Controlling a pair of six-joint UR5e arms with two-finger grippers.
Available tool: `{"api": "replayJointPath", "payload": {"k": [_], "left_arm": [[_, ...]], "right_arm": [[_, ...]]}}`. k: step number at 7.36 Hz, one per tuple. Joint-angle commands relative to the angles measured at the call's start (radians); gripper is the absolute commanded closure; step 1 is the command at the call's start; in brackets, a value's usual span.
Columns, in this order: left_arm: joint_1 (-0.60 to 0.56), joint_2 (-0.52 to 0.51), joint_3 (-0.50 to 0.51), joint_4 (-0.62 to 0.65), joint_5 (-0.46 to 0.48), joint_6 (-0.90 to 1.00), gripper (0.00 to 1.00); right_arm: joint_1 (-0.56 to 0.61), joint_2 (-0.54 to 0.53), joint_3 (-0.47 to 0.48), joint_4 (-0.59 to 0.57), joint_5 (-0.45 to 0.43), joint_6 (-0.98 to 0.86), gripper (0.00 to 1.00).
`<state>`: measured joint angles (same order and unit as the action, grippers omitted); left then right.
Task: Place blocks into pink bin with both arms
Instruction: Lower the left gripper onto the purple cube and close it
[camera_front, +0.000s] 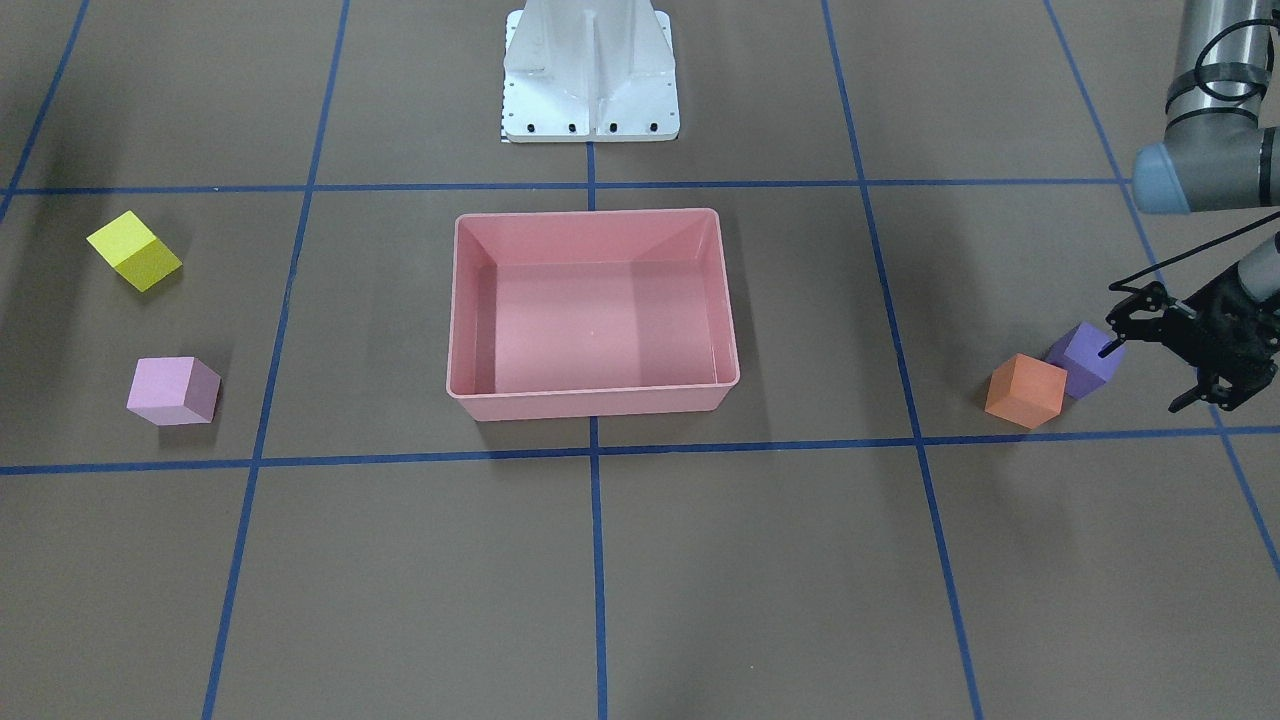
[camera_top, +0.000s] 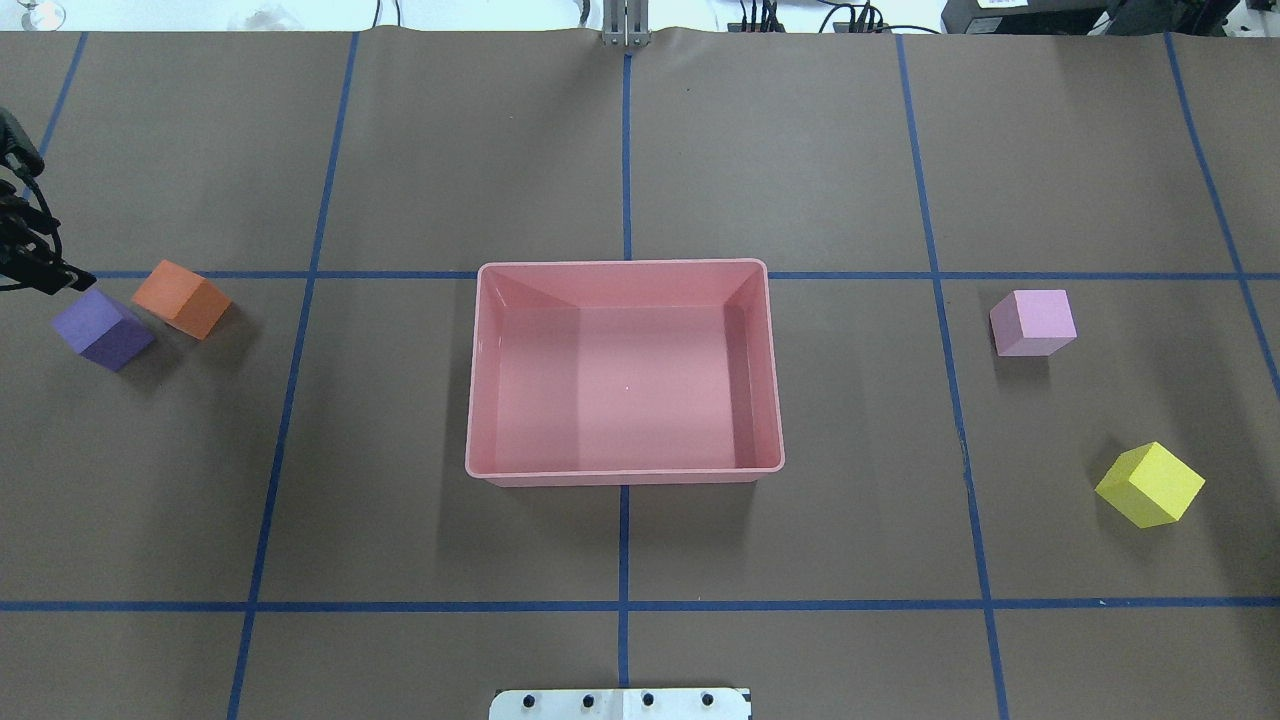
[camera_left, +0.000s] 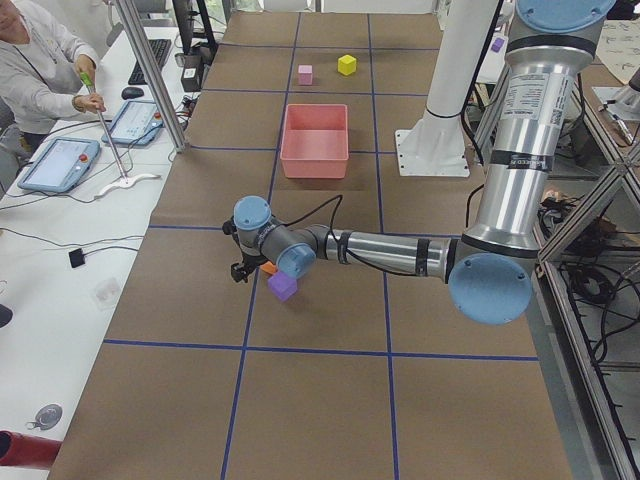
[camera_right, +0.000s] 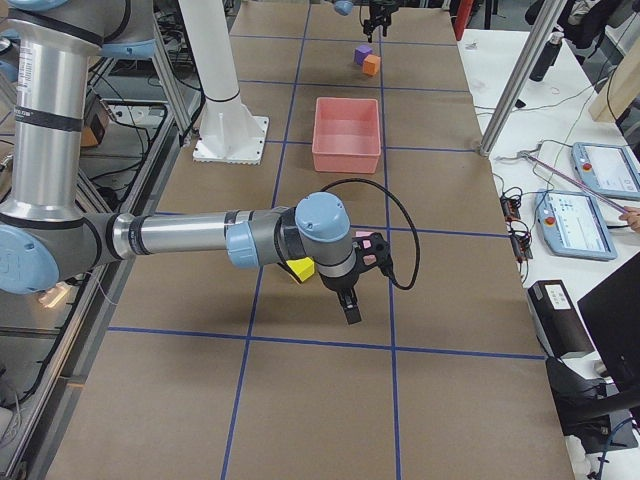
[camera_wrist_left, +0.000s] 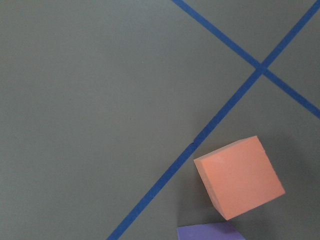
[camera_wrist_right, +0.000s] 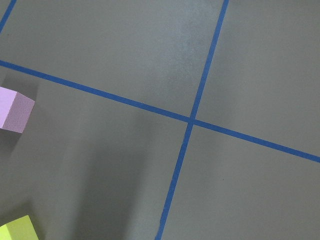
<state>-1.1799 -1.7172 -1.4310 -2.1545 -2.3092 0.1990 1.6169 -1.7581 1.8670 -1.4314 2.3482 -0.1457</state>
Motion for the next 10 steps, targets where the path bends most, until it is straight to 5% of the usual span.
{"api": "replayJointPath", "payload": {"k": [1, 10], "left_arm": [[0.022, 0.001, 0.027, -0.039, -0.006, -0.109, 0.00], [0.118, 0.085, 0.033, -0.216, 0.007, -0.320, 0.00]], "right_arm": [[0.000, -0.001, 0.000, 0.000, 0.000, 0.000, 0.00], [0.000, -0.012, 0.001, 0.002, 0.011, -0.003, 0.00]]}}
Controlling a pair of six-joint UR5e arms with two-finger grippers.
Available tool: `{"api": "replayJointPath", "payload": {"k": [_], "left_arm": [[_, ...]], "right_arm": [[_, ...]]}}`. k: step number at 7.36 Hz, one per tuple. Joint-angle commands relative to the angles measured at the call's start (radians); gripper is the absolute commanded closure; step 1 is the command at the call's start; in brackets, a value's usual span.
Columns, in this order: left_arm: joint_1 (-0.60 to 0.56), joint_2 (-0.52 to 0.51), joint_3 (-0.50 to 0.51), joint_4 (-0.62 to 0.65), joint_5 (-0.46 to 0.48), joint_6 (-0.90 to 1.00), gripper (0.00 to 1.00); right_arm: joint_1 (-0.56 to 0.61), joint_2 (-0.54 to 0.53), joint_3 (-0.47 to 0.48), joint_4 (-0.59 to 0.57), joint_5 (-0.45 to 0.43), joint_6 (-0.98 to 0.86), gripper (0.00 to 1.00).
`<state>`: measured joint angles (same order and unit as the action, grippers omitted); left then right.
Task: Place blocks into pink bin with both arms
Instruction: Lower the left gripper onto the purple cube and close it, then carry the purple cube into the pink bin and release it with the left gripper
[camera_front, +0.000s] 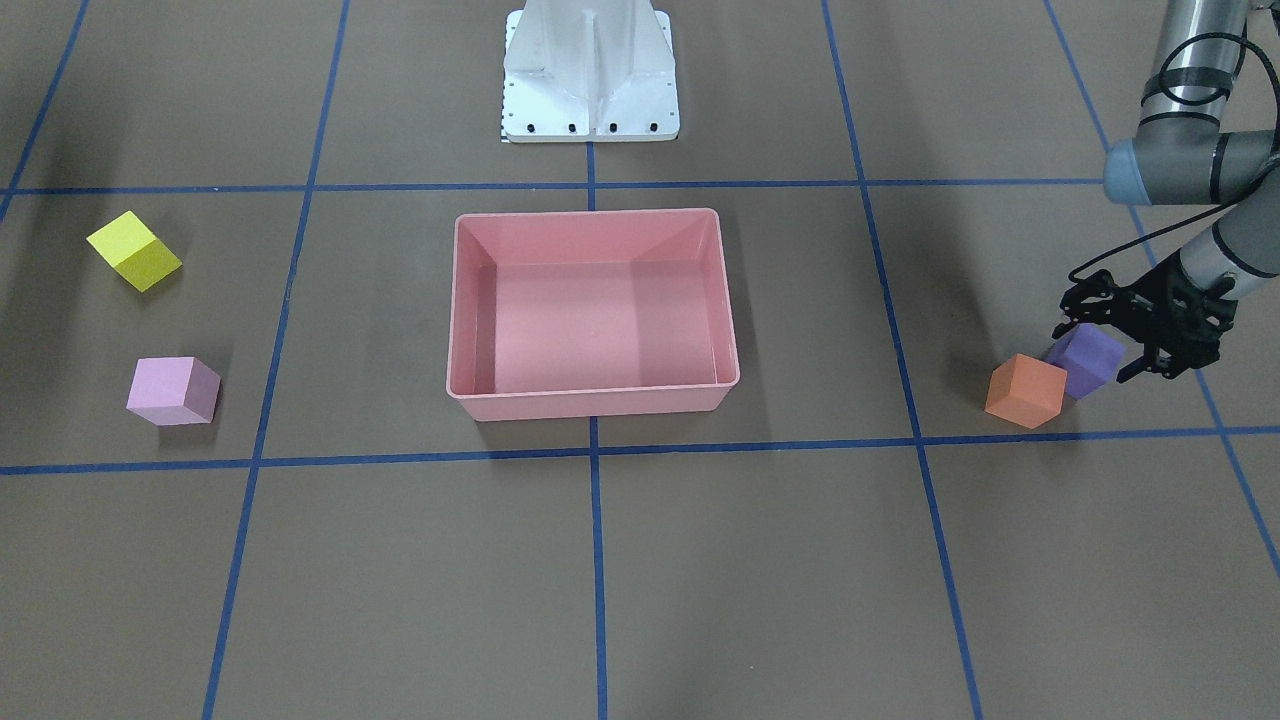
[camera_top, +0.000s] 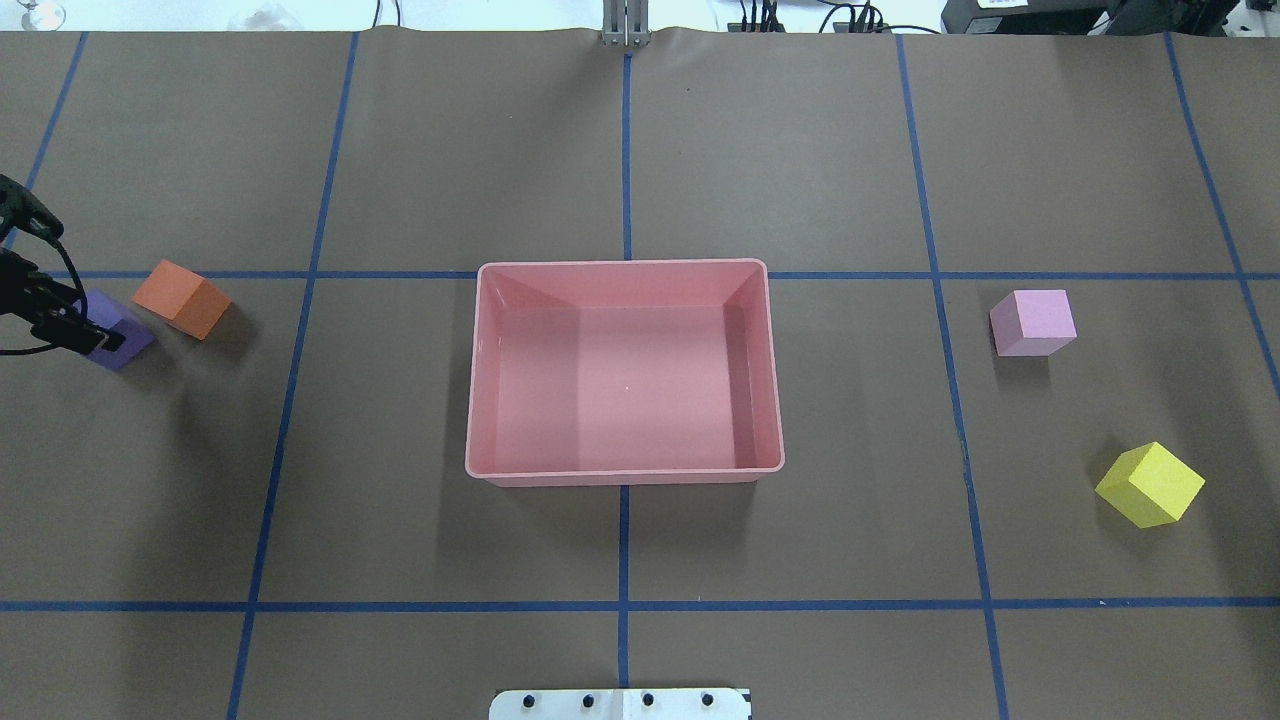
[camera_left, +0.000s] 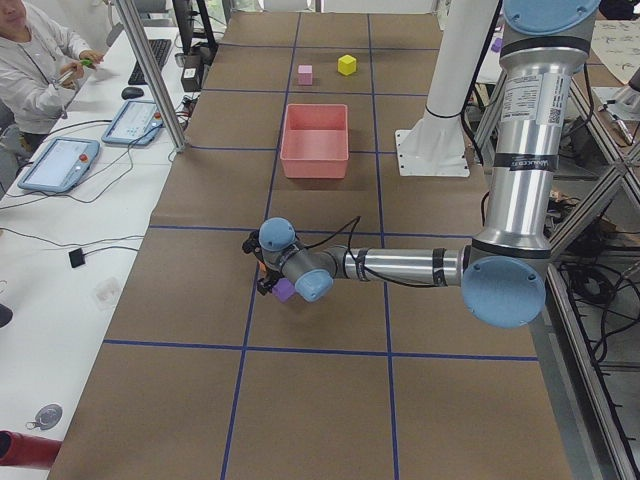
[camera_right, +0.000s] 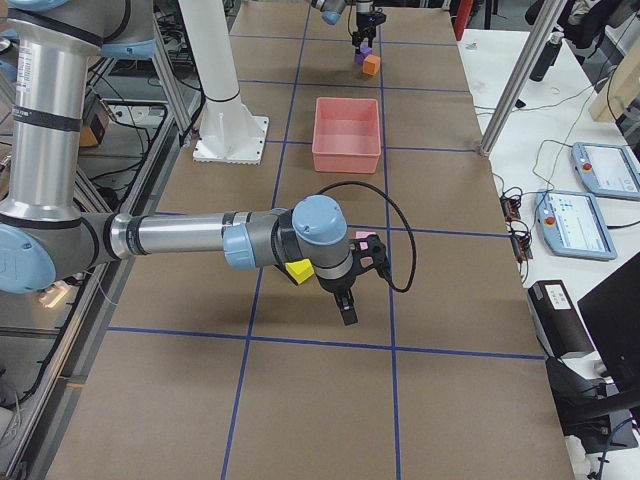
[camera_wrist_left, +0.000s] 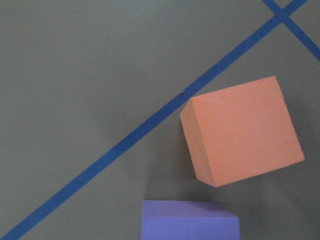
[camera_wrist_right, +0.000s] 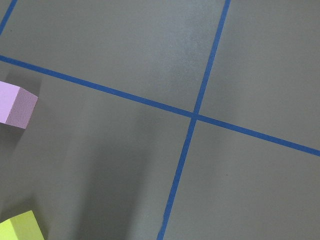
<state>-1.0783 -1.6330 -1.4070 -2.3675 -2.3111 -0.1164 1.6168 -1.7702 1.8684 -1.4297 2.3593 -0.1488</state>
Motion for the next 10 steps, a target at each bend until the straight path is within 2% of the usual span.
{"api": "replayJointPath", "payload": {"k": [1, 2, 3, 4, 5, 7, 8, 9, 10], "left_arm": [[0.023, 0.001, 0.010, -0.001, 0.010, -0.003, 0.01], [0.026, 0.001, 0.011, -0.001, 0.010, -0.005, 0.26], [0.028, 0.001, 0.008, -0.001, 0.012, -0.003, 0.61], [0.024, 0.002, -0.006, -0.007, 0.010, 0.007, 0.90], [0.014, 0.028, -0.070, -0.018, 0.010, 0.009, 1.00], [-0.081, 0.170, -0.314, -0.004, -0.014, 0.007, 1.00], [-0.098, 0.191, -0.423, 0.084, -0.106, -0.005, 1.00], [-0.103, 0.182, -0.528, 0.225, -0.116, -0.014, 1.00], [-0.092, 0.127, -0.565, 0.293, -0.113, -0.143, 1.00]], "right_arm": [[0.000, 0.000, -0.002, 0.000, 0.000, 0.000, 0.00], [0.000, 0.000, -0.002, 0.000, 0.000, 0.000, 0.00], [0.000, 0.000, -0.002, 0.000, 0.000, 0.000, 0.00], [0.000, -0.002, 0.000, 0.000, 0.000, 0.000, 0.00], [0.000, -0.002, 0.000, 0.000, 0.003, -0.002, 0.00], [0.000, -0.002, 0.002, 0.002, 0.014, 0.000, 0.00], [0.000, -0.002, 0.002, 0.002, 0.018, 0.002, 0.00], [0.000, 0.000, 0.002, 0.002, 0.020, 0.005, 0.00], [0.000, 0.001, 0.002, 0.002, 0.023, 0.008, 0.00]]}}
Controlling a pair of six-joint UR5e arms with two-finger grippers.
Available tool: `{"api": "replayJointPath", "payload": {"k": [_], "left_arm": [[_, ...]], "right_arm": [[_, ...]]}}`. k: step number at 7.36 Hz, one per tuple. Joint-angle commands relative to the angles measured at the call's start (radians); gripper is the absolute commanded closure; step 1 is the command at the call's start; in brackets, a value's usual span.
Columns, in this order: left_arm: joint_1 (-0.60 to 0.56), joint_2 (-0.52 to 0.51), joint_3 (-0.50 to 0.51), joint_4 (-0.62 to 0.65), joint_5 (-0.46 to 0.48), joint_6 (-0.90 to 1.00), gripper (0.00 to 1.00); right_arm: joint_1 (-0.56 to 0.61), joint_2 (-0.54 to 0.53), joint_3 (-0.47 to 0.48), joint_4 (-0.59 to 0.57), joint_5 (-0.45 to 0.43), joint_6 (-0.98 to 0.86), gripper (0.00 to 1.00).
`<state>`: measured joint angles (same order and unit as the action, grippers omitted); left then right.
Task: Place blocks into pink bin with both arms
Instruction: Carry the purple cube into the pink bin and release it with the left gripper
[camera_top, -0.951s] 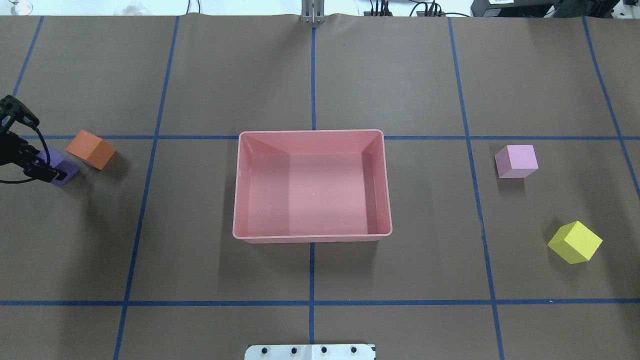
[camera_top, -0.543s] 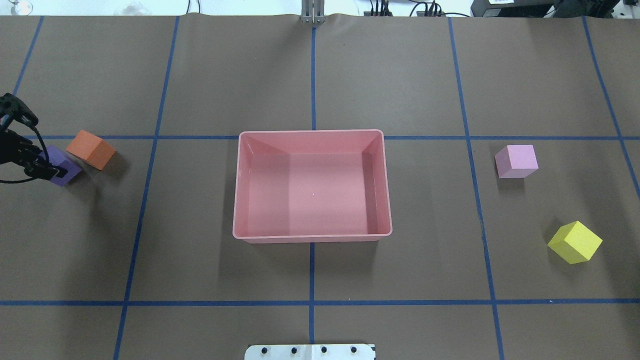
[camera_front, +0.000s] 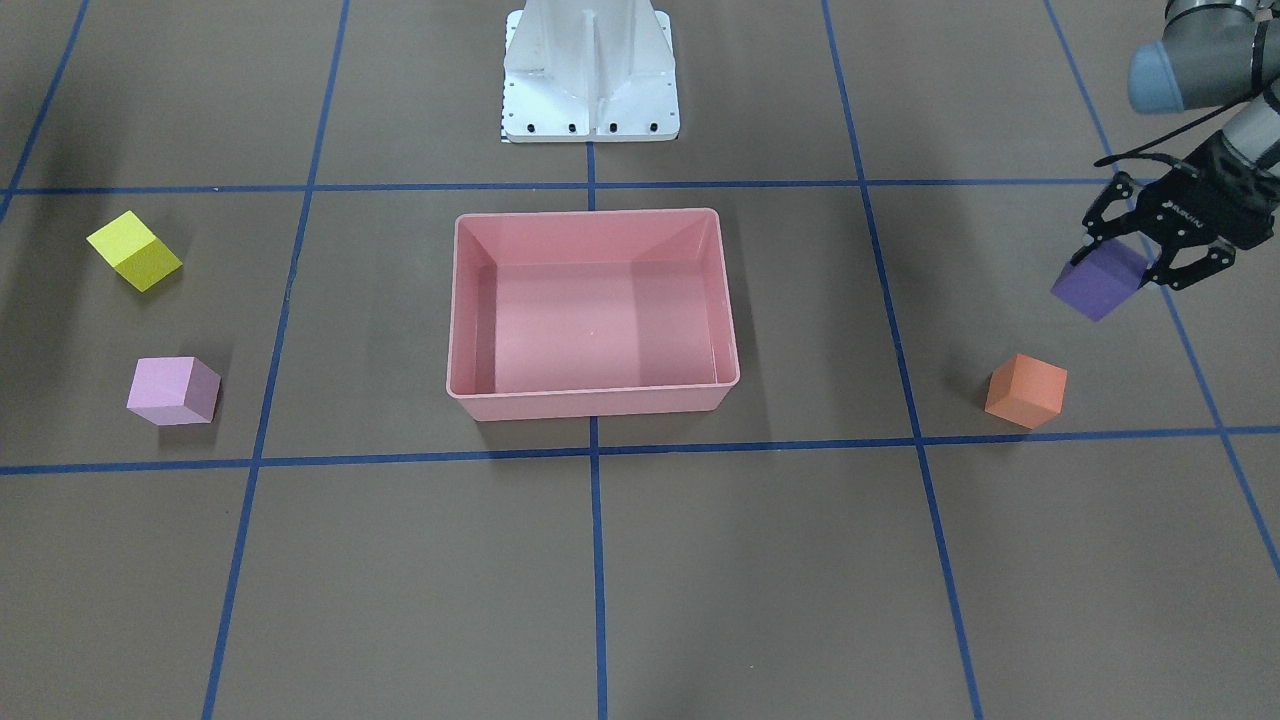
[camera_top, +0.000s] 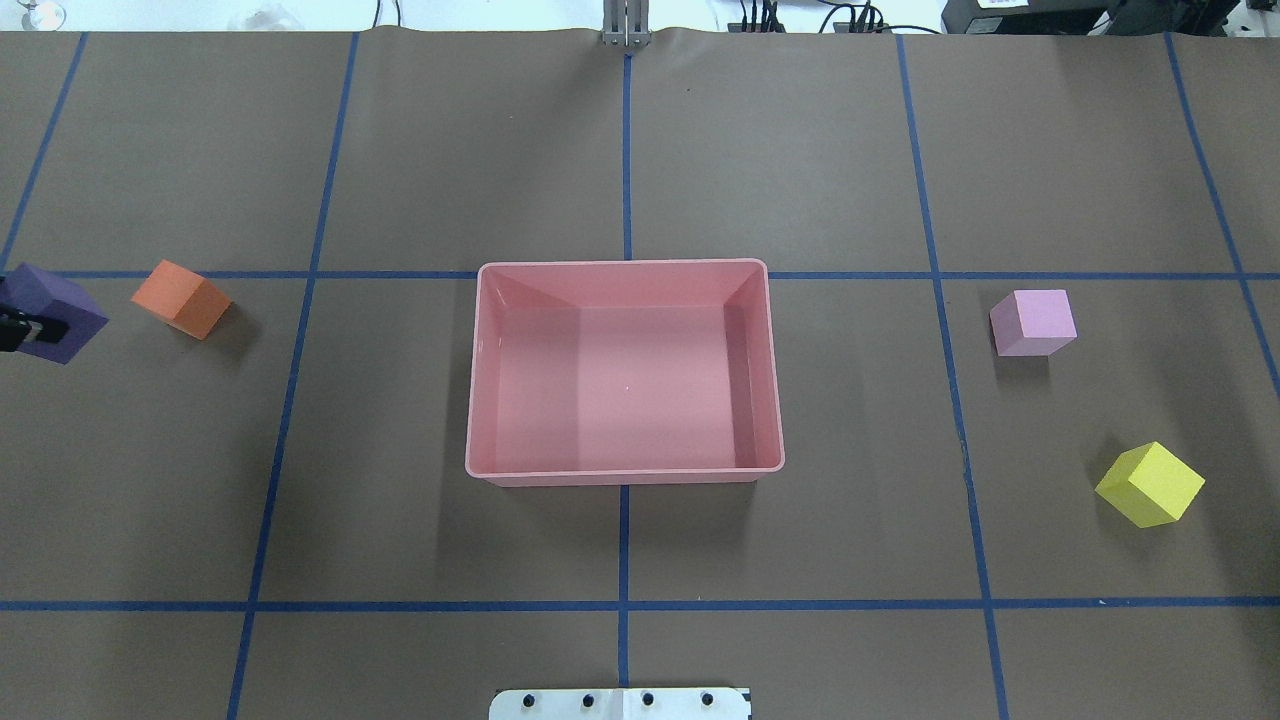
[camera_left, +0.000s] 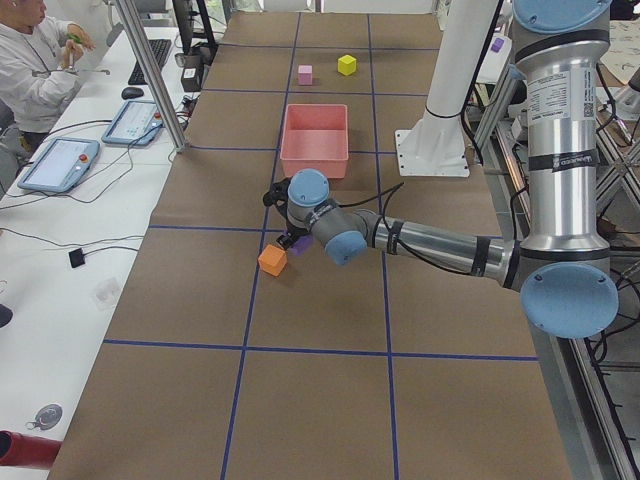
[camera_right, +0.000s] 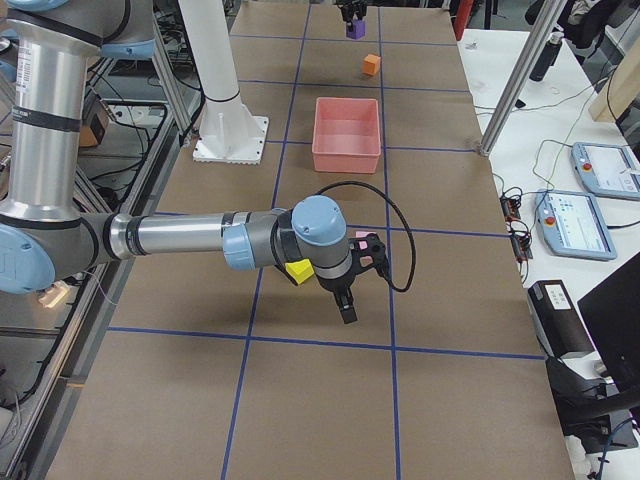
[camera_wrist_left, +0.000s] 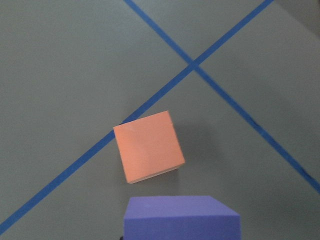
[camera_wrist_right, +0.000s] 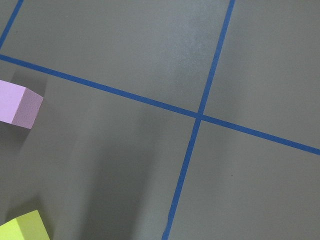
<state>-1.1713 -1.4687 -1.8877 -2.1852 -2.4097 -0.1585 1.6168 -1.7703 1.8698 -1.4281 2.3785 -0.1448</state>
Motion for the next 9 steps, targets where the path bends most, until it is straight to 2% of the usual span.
{"api": "replayJointPath", "payload": {"k": [1, 2, 3, 4, 5, 6, 7, 8, 9], "left_arm": [[0.052, -0.135, -0.082, 0.114, -0.012, -0.275, 1.00], [0.144, -0.224, -0.076, 0.120, 0.006, -0.423, 1.00], [0.222, -0.327, -0.077, 0.145, 0.093, -0.569, 1.00], [0.324, -0.422, -0.077, 0.216, 0.163, -0.667, 1.00], [0.414, -0.508, -0.077, 0.296, 0.246, -0.723, 0.95], [0.521, -0.603, -0.073, 0.396, 0.361, -0.775, 0.93], [0.600, -0.712, -0.042, 0.492, 0.467, -0.811, 0.78], [0.631, -0.789, 0.005, 0.546, 0.492, -0.832, 0.57], [0.653, -0.817, 0.040, 0.545, 0.513, -0.869, 0.01]], "right_arm": [[-0.002, 0.006, 0.000, 0.000, 0.013, 0.010, 0.00], [-0.020, 0.012, 0.008, 0.000, 0.024, 0.049, 0.00], [-0.050, 0.017, 0.023, 0.018, 0.024, 0.115, 0.00], [-0.081, 0.023, 0.029, 0.078, 0.024, 0.216, 0.00], [-0.119, 0.025, 0.035, 0.127, 0.024, 0.306, 0.00], [-0.153, 0.025, 0.035, 0.161, 0.021, 0.367, 0.00], [-0.181, 0.025, 0.037, 0.185, 0.016, 0.411, 0.00], [-0.219, 0.041, 0.040, 0.201, 0.007, 0.480, 0.00], [-0.253, 0.052, 0.041, 0.204, -0.005, 0.523, 0.00]]}}
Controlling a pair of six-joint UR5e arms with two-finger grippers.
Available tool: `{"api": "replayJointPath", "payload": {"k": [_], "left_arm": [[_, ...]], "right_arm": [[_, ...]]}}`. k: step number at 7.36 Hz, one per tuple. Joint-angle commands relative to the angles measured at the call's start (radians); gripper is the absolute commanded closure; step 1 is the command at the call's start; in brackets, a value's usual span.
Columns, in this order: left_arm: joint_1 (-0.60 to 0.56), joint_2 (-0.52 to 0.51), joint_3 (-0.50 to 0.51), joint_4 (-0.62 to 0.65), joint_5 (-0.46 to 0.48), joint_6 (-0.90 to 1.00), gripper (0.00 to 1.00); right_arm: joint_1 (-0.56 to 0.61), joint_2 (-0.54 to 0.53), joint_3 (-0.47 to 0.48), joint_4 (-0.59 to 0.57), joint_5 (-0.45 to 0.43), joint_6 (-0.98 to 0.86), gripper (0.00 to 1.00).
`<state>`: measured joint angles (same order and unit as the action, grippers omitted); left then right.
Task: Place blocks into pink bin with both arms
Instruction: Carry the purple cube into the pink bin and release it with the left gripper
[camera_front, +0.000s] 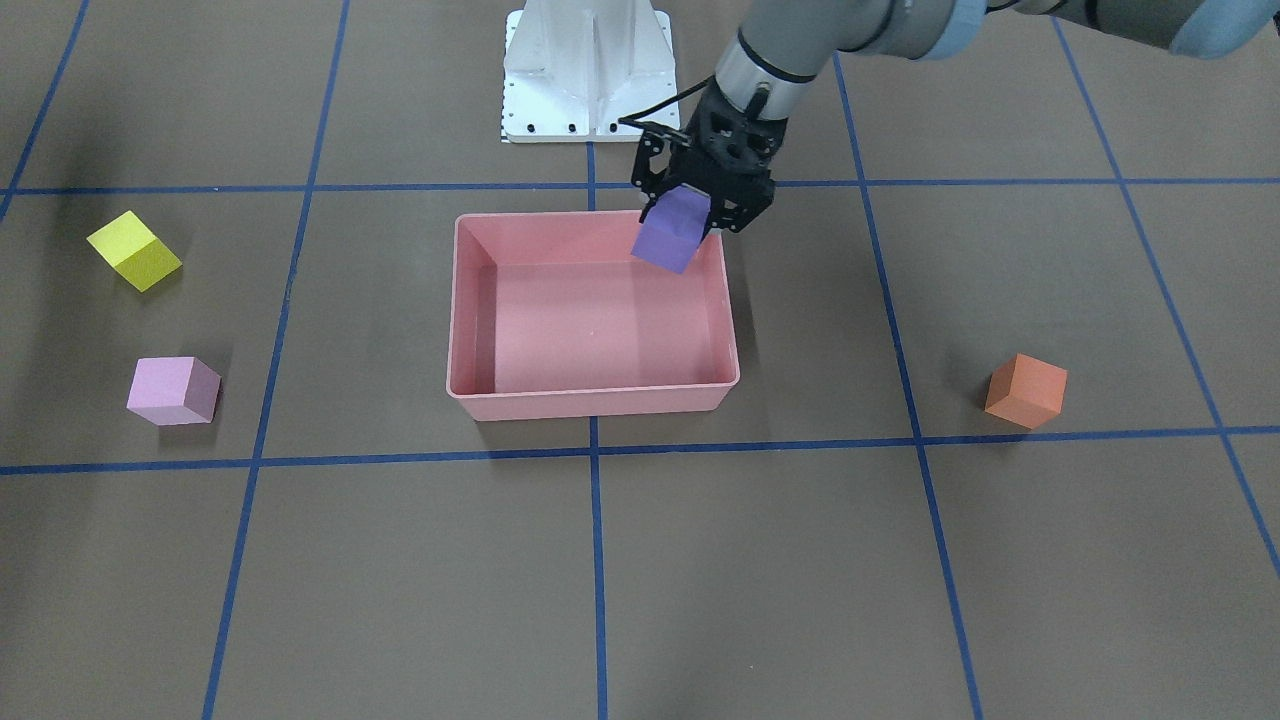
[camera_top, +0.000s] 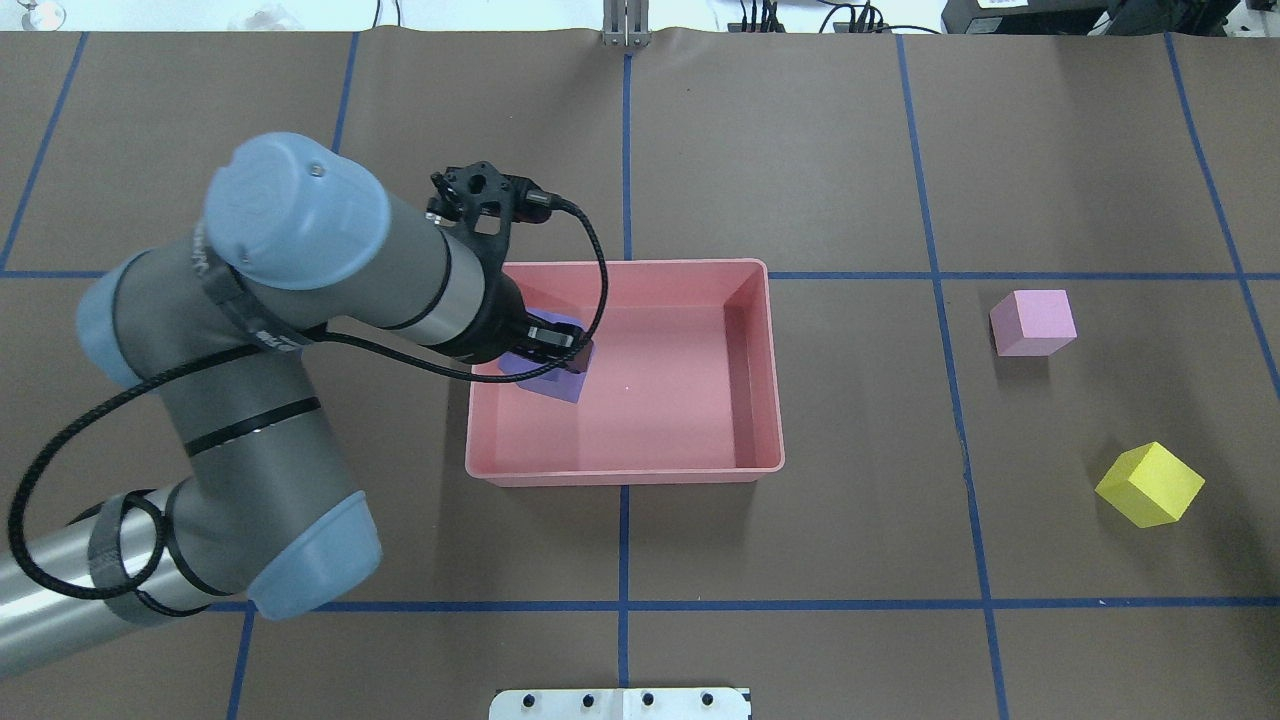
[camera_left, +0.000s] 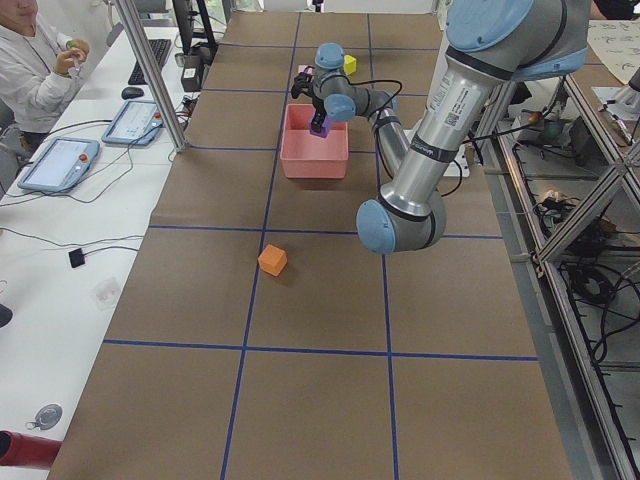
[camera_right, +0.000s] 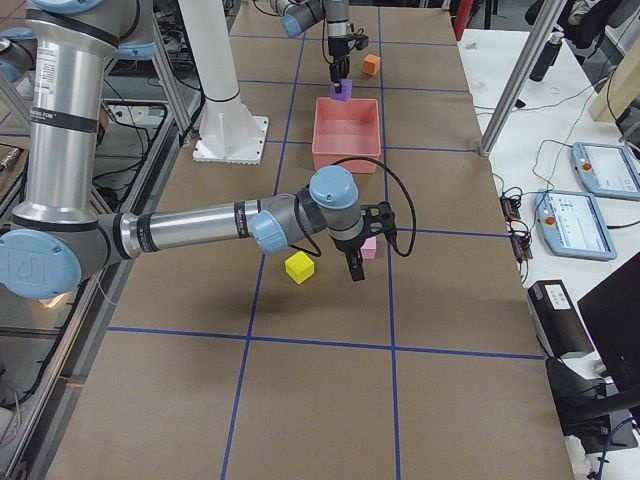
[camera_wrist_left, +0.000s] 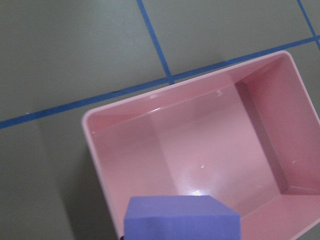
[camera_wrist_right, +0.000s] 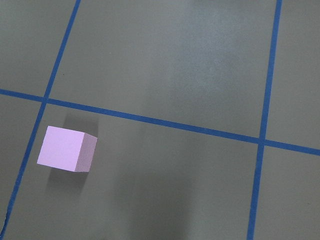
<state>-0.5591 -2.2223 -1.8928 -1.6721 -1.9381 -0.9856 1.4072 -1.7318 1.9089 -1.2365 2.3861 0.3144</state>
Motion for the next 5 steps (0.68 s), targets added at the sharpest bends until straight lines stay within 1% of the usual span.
{"api": "replayJointPath", "payload": {"k": [1, 2, 3, 4, 5], "left_arm": [[0.050, -0.066, 0.044, 0.034, 0.101, -0.045, 0.00], [0.035, -0.062, 0.028, 0.049, 0.097, -0.024, 0.00], [-0.017, -0.050, -0.026, 0.127, 0.052, 0.130, 0.00], [-0.106, 0.016, -0.104, 0.229, -0.031, 0.295, 0.00], [-0.227, 0.121, -0.135, 0.235, -0.132, 0.497, 0.00]], "right_arm": [[-0.065, 0.021, 0.007, 0.014, -0.021, 0.081, 0.00], [-0.103, 0.024, 0.039, 0.017, -0.042, 0.078, 0.00], [-0.144, 0.021, 0.071, 0.022, -0.060, 0.074, 0.00], [-0.157, 0.005, 0.090, 0.022, -0.062, 0.071, 0.00], [-0.192, -0.021, 0.096, 0.064, -0.089, 0.065, 0.00]]}}
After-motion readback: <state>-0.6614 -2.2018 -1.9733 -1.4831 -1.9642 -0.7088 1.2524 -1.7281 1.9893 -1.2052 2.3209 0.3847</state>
